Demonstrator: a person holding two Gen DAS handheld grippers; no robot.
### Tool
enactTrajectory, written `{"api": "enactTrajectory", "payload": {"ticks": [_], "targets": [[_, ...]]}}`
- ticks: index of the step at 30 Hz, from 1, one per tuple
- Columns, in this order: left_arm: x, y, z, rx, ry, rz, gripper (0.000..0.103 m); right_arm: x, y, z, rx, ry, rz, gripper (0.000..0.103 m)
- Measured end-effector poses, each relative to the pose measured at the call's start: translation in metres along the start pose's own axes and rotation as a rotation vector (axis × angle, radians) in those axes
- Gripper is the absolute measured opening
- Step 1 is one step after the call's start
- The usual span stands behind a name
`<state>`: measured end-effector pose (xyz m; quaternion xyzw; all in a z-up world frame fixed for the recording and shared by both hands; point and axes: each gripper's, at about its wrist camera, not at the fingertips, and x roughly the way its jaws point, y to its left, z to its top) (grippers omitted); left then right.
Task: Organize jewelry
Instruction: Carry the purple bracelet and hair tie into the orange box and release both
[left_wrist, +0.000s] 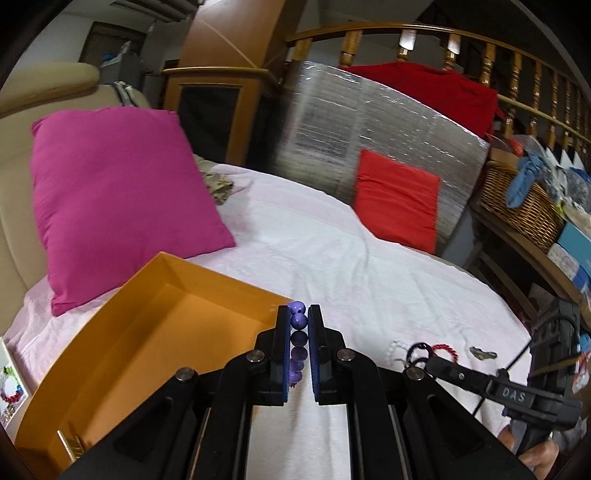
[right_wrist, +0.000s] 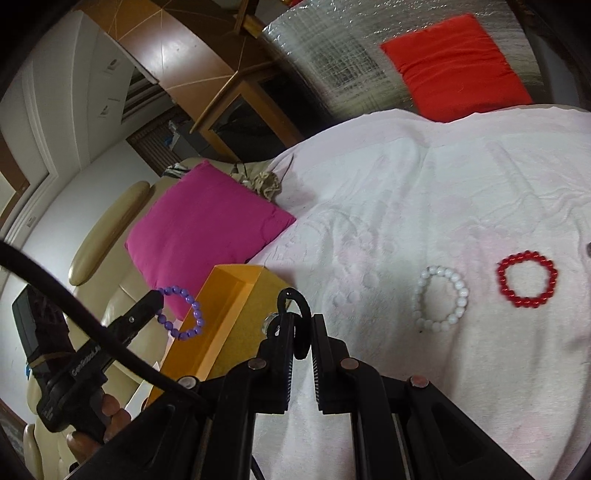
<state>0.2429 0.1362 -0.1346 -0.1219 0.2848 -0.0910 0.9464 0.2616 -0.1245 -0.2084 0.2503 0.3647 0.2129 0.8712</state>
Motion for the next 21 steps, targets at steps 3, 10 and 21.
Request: {"api": "enactTrajectory", "payload": {"ticks": [3,10,21], "targets": [[0.001,0.010,0.000,-0.036,0.000,0.031,0.009,0.007,0.004,-0.002,-0.009,0.014,0.003,0.010],[0.003,0.060,0.000,-0.259,0.018,-0.058,0.009,0.013,0.009,-0.008,-0.007,0.033,0.040,0.010],[0.001,0.104,-0.007,-0.375,0.050,-0.005,0.009,0.029,0.032,-0.012,-0.029,0.073,0.079,0.010]]}}
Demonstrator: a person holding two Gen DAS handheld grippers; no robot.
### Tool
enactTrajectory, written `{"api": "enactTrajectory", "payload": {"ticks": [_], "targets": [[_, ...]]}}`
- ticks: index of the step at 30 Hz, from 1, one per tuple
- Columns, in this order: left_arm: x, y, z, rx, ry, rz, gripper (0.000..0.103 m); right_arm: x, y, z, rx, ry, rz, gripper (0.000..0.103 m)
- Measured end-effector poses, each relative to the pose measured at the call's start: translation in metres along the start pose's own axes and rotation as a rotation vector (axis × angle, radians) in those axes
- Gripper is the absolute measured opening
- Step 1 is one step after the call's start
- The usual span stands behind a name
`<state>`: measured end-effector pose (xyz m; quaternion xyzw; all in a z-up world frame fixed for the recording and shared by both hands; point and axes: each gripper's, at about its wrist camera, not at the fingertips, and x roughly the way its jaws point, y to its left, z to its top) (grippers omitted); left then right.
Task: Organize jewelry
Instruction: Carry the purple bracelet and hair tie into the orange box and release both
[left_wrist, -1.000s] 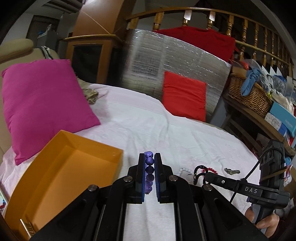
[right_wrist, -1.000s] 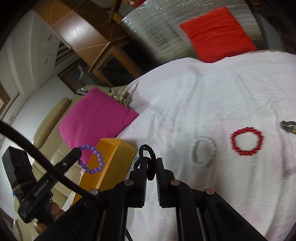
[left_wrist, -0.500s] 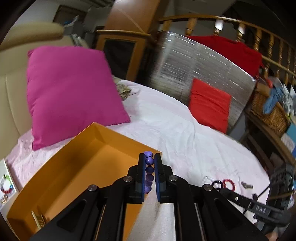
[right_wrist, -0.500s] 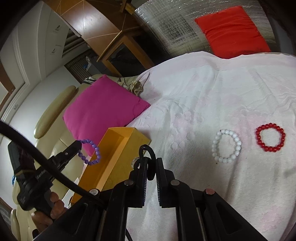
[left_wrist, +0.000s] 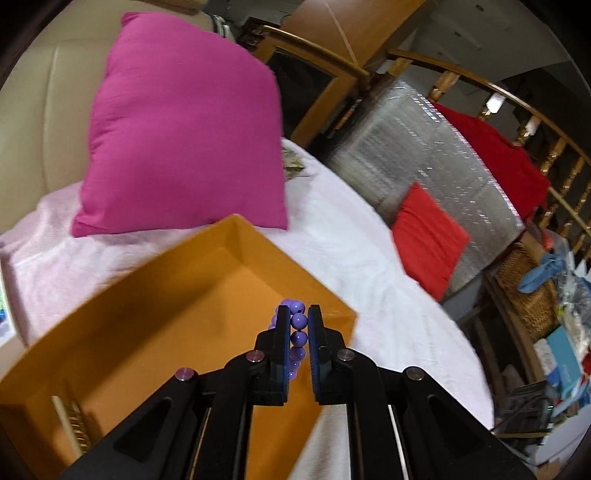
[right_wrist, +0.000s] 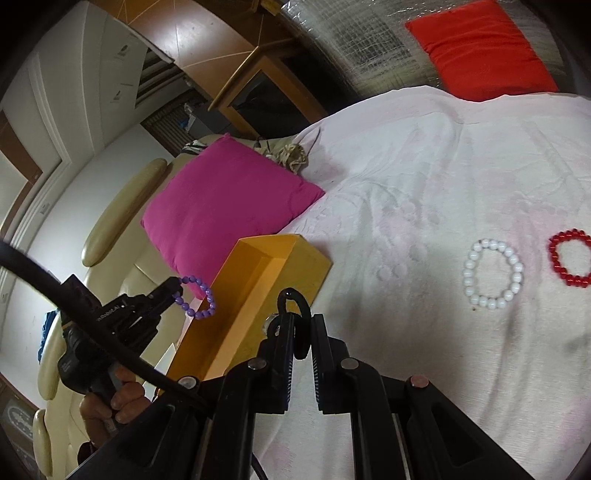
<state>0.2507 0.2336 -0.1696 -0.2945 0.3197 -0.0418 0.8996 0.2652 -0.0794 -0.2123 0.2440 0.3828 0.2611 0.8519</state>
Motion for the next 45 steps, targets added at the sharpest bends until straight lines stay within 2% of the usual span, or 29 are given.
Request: {"api": "enactTrajectory", "payload": {"ticks": [7,12,18,23,24,25,28,33,37,41,45], "targets": [[0.007,0.019,0.000,-0.003,0.023,0.223,0.009,0.039,0.033,0.010,-0.028,0.023,0.028,0.010],[0.017,0.034,-0.003,-0.018,0.080,0.328,0.009,0.080,0.064,0.013,-0.089,0.080,0.010,0.010],[0.034,0.045,-0.013,-0.042,0.188,0.366,0.009,0.137,0.085,0.011,-0.146,0.187,-0.086,0.010],[0.033,0.044,-0.012,-0.049,0.185,0.356,0.010,0.164,0.091,0.009,-0.153,0.248,-0.146,0.014],[0.032,0.044,-0.011,-0.051,0.182,0.343,0.010,0.165,0.090,0.011,-0.148,0.249,-0.147,0.025],[0.031,0.042,-0.011,-0.053,0.178,0.331,0.012,0.164,0.090,0.012,-0.144,0.241,-0.149,0.034],[0.028,0.036,-0.009,-0.041,0.156,0.299,0.016,0.148,0.086,0.017,-0.128,0.185,-0.128,0.043],[0.024,0.014,-0.009,0.011,0.108,0.291,0.016,0.111,0.067,0.027,-0.083,0.094,-0.132,0.043],[0.026,-0.011,-0.013,0.071,0.070,0.308,0.016,0.070,0.045,0.035,-0.083,0.036,-0.176,0.043],[0.038,-0.055,-0.027,0.172,0.074,0.267,0.019,0.012,0.005,0.043,-0.052,-0.024,-0.252,0.043],[0.054,-0.111,-0.053,0.312,0.101,0.217,0.030,-0.045,-0.039,0.046,0.028,-0.088,-0.318,0.045]]}}
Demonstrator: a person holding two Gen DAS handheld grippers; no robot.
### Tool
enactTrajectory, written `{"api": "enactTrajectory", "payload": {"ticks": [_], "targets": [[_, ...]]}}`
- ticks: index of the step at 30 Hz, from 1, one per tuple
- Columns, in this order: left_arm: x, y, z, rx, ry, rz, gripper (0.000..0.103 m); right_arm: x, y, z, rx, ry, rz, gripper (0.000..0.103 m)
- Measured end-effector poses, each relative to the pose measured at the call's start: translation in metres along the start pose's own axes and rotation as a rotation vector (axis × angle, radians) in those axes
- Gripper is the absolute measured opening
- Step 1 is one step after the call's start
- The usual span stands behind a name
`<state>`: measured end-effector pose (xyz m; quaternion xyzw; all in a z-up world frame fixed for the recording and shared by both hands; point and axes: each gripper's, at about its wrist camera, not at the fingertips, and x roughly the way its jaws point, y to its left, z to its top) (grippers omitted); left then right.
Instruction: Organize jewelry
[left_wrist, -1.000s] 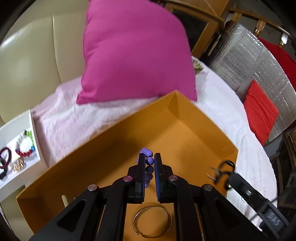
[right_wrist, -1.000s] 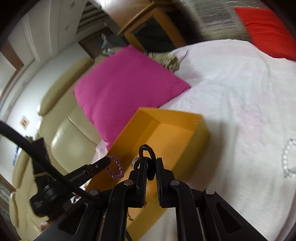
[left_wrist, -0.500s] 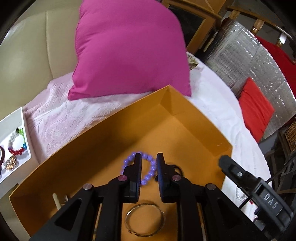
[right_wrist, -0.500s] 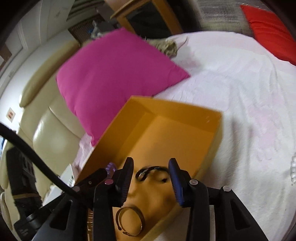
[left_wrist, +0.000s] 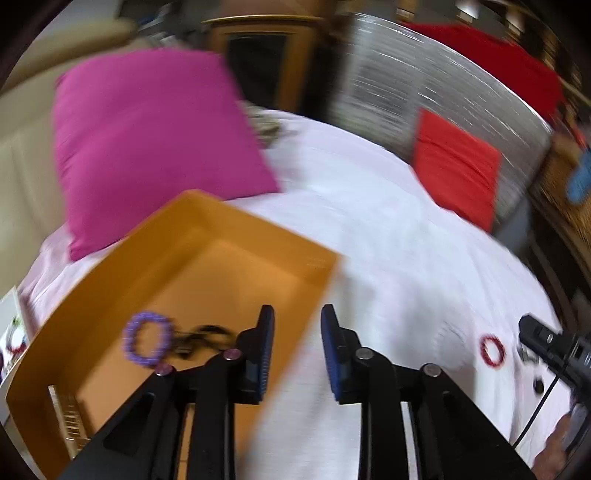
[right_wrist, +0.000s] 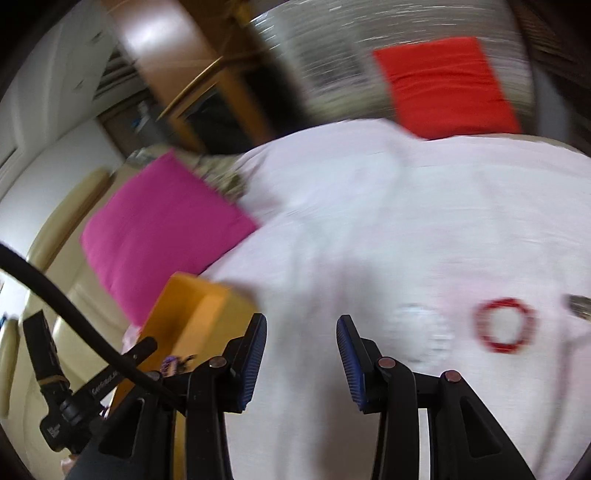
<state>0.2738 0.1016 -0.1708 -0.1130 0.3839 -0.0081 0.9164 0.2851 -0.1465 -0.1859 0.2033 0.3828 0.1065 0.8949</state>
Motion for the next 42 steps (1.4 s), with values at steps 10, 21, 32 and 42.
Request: {"api": "enactTrajectory", "payload": {"ticks": [10,21,32,42], "targets": [[0.019,-0.093,-0.018,0.186,0.042,-0.057,0.048,-0.079,-0.130,-0.005,0.281,-0.116,-0.109,0.046],[0.036,-0.135,-0.034,0.275,0.073,-0.044,0.057,-0.116,-0.218,-0.012,0.438,-0.132,-0.125,0.046],[0.052,-0.172,-0.051,0.370,0.119,-0.068,0.057,-0.145,-0.285,-0.022,0.586,-0.156,-0.156,0.046],[0.072,-0.167,-0.052,0.343,0.189,-0.072,0.057,-0.125,-0.300,-0.032,0.549,-0.054,-0.230,0.044]]}}
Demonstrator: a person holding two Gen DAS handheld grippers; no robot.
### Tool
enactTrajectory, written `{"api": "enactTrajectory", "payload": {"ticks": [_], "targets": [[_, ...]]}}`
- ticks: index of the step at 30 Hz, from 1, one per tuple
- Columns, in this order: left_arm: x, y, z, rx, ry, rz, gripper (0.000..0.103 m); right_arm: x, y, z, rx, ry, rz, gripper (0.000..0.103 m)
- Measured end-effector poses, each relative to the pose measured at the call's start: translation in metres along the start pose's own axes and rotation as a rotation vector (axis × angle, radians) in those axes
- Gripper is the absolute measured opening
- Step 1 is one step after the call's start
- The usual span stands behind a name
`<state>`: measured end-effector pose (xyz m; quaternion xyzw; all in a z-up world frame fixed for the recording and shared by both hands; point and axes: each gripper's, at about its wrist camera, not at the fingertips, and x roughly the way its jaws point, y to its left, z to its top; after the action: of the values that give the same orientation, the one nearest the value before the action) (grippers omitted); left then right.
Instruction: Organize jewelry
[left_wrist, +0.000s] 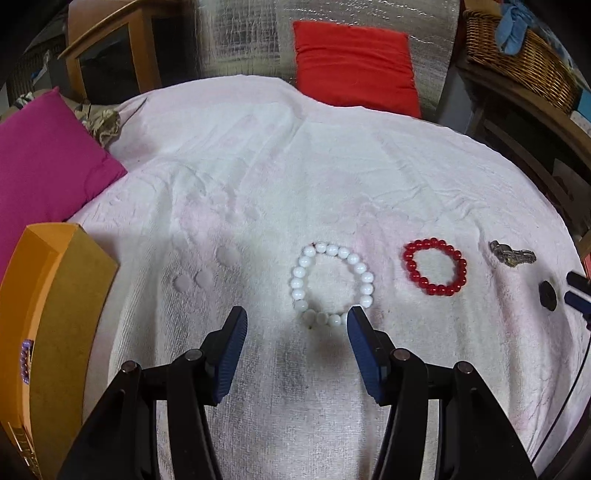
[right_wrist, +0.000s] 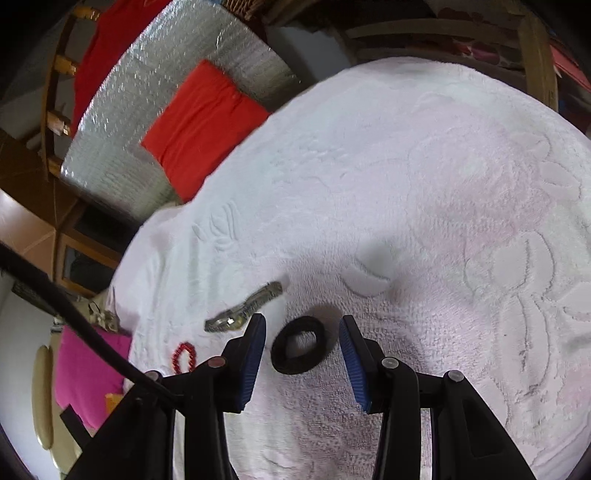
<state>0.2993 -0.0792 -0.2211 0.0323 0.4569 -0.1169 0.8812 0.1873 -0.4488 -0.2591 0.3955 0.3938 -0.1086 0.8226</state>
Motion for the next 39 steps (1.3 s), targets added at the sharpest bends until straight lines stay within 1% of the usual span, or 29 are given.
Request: {"api": "enactTrajectory", "payload": {"ticks": [2,3,5,6,7,8,10,11,13,15,17,19,22,23,24,25,28,31,37,39], "targets": [[0.001,0.004,0.000,-0.005,0.002,-0.004,0.057,0.010,0.005,-0.002,-0.034,0.021,-0.039,0.041],[0.001,0.006,0.000,-0.007,0.004,-0.007,0.057,0.014,0.007,-0.003,-0.048,0.029,-0.054,0.036],[0.002,0.012,0.000,-0.013,0.006,-0.012,0.057,0.026,0.011,-0.007,-0.093,0.055,-0.126,0.031],[0.002,0.014,0.000,-0.014,0.006,-0.012,0.057,0.031,0.012,-0.009,-0.114,0.065,-0.164,0.024],[0.002,0.016,0.000,-0.014,0.005,-0.014,0.057,0.033,0.015,-0.010,-0.144,0.052,-0.201,0.018],[0.003,0.018,0.001,-0.015,0.002,-0.019,0.057,0.033,0.020,-0.012,-0.185,0.034,-0.231,0.016],[0.002,0.019,0.001,-0.012,-0.004,-0.041,0.057,0.032,0.026,-0.014,-0.218,0.016,-0.262,0.008],[0.002,0.017,0.002,-0.002,-0.010,-0.059,0.057,0.030,0.028,-0.015,-0.217,0.002,-0.269,0.008],[0.000,0.011,0.003,0.015,-0.023,-0.089,0.057,0.025,0.030,-0.015,-0.201,-0.023,-0.255,0.008],[-0.001,0.003,0.004,0.040,-0.039,-0.127,0.058,0.015,0.034,-0.014,-0.188,-0.055,-0.221,0.008],[0.000,-0.007,0.005,0.071,-0.049,-0.145,0.060,0.009,0.040,-0.016,-0.186,-0.070,-0.188,0.008],[0.004,-0.014,0.005,0.090,-0.046,-0.153,0.060,0.008,0.048,-0.018,-0.184,-0.063,-0.163,0.008],[0.017,-0.017,0.006,0.087,-0.011,-0.159,0.059,0.013,0.056,-0.023,-0.190,-0.038,-0.139,0.008],[0.023,-0.017,0.005,0.091,0.008,-0.161,0.055,0.015,0.059,-0.024,-0.191,-0.033,-0.136,0.008],[0.027,-0.017,0.005,0.097,0.025,-0.164,0.041,0.018,0.061,-0.024,-0.193,-0.029,-0.134,0.008],[0.031,-0.017,0.004,0.103,0.048,-0.176,0.036,0.019,0.062,-0.025,-0.197,-0.023,-0.131,0.008],[0.031,-0.017,0.004,0.134,0.055,-0.177,0.036,0.027,0.061,-0.023,-0.195,-0.015,-0.131,0.008],[0.028,-0.021,0.001,0.195,0.047,-0.166,0.036,0.030,0.059,-0.022,-0.186,-0.006,-0.129,0.008],[0.029,-0.017,0.002,0.206,0.076,-0.182,0.037,0.032,0.060,-0.021,-0.181,0.004,-0.110,0.008],[0.028,-0.012,0.002,0.223,0.072,-0.166,0.037,0.031,0.061,-0.021,-0.190,0.002,-0.108,0.008]]}}
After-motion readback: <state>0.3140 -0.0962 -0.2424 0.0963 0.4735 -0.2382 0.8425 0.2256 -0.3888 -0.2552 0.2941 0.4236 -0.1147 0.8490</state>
